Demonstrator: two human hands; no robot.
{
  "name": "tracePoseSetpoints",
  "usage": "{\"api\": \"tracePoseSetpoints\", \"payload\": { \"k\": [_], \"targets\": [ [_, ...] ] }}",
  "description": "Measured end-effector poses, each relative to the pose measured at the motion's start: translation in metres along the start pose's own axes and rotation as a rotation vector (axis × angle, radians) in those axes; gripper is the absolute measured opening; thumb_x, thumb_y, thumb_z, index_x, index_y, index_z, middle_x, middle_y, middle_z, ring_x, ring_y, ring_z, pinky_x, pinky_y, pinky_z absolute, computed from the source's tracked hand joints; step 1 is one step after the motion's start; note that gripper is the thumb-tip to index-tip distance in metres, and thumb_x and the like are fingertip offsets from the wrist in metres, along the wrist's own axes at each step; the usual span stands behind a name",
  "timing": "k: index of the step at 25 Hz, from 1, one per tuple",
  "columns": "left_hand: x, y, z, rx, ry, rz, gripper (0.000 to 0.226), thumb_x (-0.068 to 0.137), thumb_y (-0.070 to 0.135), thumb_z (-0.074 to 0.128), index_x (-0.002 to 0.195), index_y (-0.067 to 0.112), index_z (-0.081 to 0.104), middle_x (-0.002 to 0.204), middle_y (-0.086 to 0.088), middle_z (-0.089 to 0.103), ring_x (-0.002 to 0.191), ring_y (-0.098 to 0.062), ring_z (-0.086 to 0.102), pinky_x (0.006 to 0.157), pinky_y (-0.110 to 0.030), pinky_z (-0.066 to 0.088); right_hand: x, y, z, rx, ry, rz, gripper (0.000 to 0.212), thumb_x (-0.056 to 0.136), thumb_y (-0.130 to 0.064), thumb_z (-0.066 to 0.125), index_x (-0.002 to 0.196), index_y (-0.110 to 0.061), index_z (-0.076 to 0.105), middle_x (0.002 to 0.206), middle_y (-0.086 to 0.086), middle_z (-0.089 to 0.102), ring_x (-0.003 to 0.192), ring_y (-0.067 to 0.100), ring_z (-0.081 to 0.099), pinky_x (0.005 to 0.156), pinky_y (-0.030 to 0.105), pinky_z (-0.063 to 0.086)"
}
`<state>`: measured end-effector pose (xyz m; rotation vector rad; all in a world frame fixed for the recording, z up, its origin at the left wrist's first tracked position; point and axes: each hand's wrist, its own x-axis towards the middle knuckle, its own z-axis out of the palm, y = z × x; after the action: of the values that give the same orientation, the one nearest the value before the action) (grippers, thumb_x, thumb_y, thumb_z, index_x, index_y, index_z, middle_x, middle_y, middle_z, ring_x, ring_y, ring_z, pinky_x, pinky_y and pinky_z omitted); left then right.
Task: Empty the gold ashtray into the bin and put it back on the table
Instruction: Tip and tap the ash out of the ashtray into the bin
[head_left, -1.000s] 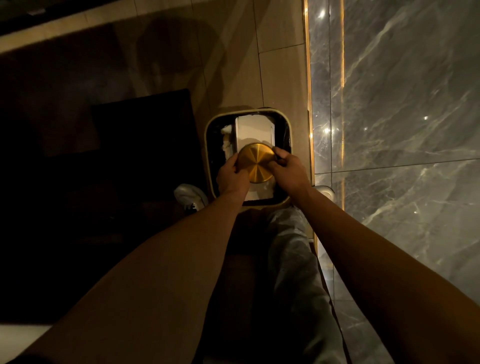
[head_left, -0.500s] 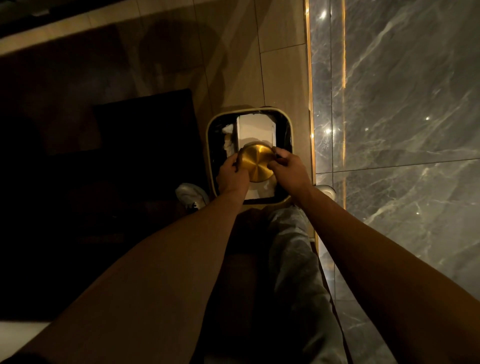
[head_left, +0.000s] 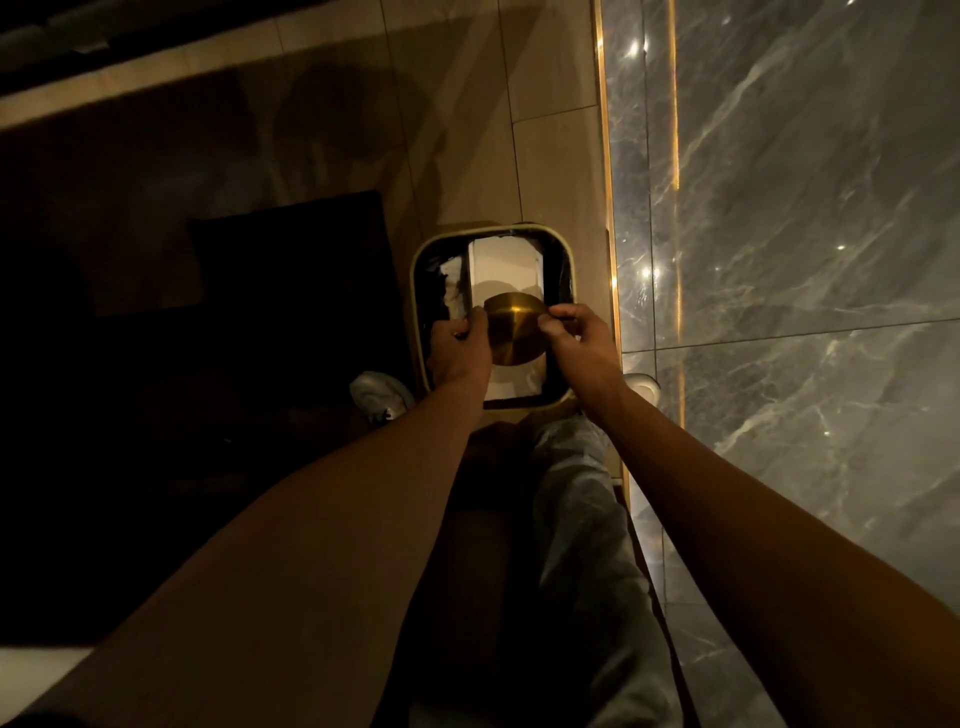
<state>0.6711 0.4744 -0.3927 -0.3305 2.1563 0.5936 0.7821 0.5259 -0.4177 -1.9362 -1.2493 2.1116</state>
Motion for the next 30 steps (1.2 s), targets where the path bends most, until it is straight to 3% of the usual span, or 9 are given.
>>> {"api": "tracePoseSetpoints", "payload": {
  "k": [3, 6, 9, 13, 18, 21, 24, 27, 30],
  "targets": [
    [-0.01, 0.002, -0.004, 0.024, -0.001, -0.002, 0.047, 0.093, 0.044, 0.055, 0.114, 0.002, 0.06, 0.111, -0.012, 0.064, 0.105, -0.028, 0.061, 0.083, -0.031, 0.046, -0.013, -0.002, -0.004, -0.008, 0.02, 0.004, 0.032, 0.096, -0.026, 0.056, 0.123, -0.01, 0.055, 0.092, -0.015, 0.053, 0.083, -0.004, 0.05, 0.067, 0.01, 0.035],
    [-0.023, 0.002, -0.011, 0.054, -0.049, 0.014, 0.047, 0.095, 0.039, 0.055, 0.113, -0.003, 0.065, 0.115, -0.022, 0.067, 0.109, -0.035, 0.062, 0.082, -0.033, 0.047, -0.027, -0.007, -0.006, -0.017, 0.035, 0.014, 0.041, 0.094, -0.036, 0.058, 0.122, -0.006, 0.057, 0.102, -0.004, 0.059, 0.088, 0.001, 0.055, 0.069, 0.012, 0.038],
    [-0.04, 0.001, -0.021, 0.013, -0.117, 0.059, 0.032, 0.095, 0.027, 0.058, 0.115, 0.004, 0.068, 0.11, -0.011, 0.069, 0.11, -0.029, 0.063, 0.085, -0.03, 0.046, -0.037, -0.012, -0.008, -0.009, 0.058, 0.028, 0.047, 0.091, -0.038, 0.062, 0.124, -0.005, 0.058, 0.117, 0.006, 0.064, 0.107, 0.017, 0.059, 0.081, 0.022, 0.046],
    [-0.053, -0.001, -0.032, -0.04, -0.186, 0.058, 0.03, 0.092, 0.016, 0.063, 0.121, 0.011, 0.066, 0.121, -0.008, 0.067, 0.114, -0.023, 0.061, 0.091, -0.032, 0.047, -0.051, -0.019, -0.013, 0.013, 0.029, 0.015, 0.047, 0.089, -0.027, 0.067, 0.128, -0.003, 0.055, 0.122, 0.008, 0.063, 0.115, 0.021, 0.059, 0.093, 0.031, 0.052],
    [-0.068, 0.005, -0.042, -0.058, -0.193, 0.044, 0.034, 0.086, -0.007, 0.055, 0.109, 0.012, 0.069, 0.101, -0.002, 0.064, 0.101, -0.018, 0.057, 0.082, -0.029, 0.043, -0.075, -0.033, -0.022, -0.017, -0.066, -0.043, 0.03, 0.086, 0.004, 0.063, 0.113, -0.01, 0.059, 0.104, -0.001, 0.06, 0.085, 0.002, 0.057, 0.066, 0.016, 0.051],
    [-0.075, 0.005, -0.043, -0.104, -0.157, 0.028, 0.033, 0.084, -0.012, 0.055, 0.101, 0.013, 0.068, 0.098, -0.003, 0.065, 0.102, -0.021, 0.059, 0.078, -0.027, 0.05, -0.086, -0.038, -0.028, -0.052, -0.094, -0.078, 0.041, 0.083, 0.011, 0.062, 0.111, -0.018, 0.057, 0.104, -0.004, 0.057, 0.09, 0.008, 0.057, 0.071, 0.023, 0.057],
    [-0.088, 0.008, -0.046, -0.139, -0.145, -0.015, 0.044, 0.086, -0.01, 0.055, 0.124, 0.011, 0.062, 0.124, -0.007, 0.064, 0.12, -0.024, 0.057, 0.1, -0.037, 0.05, -0.095, -0.04, -0.034, -0.111, -0.075, -0.139, 0.051, 0.082, 0.008, 0.066, 0.128, -0.009, 0.054, 0.124, 0.005, 0.056, 0.112, 0.015, 0.054, 0.089, 0.02, 0.052],
    [-0.104, 0.014, -0.051, -0.153, -0.187, 0.025, 0.035, 0.087, -0.009, 0.051, 0.096, 0.021, 0.065, 0.113, -0.004, 0.065, 0.112, -0.021, 0.057, 0.092, -0.031, 0.046, -0.104, -0.046, -0.037, -0.134, -0.053, -0.178, 0.059, 0.081, 0.004, 0.068, 0.135, -0.01, 0.05, 0.139, 0.009, 0.052, 0.128, 0.018, 0.049, 0.107, 0.032, 0.043],
    [-0.117, 0.02, -0.058, -0.181, -0.225, 0.051, 0.034, 0.088, -0.006, 0.052, 0.102, 0.023, 0.064, 0.13, -0.009, 0.06, 0.122, -0.025, 0.055, 0.102, -0.038, 0.047, -0.116, -0.056, -0.04, -0.111, -0.029, -0.23, 0.061, 0.081, 0.005, 0.068, 0.137, -0.008, 0.048, 0.14, 0.011, 0.048, 0.132, 0.021, 0.047, 0.109, 0.04, 0.044]
  ]
}}
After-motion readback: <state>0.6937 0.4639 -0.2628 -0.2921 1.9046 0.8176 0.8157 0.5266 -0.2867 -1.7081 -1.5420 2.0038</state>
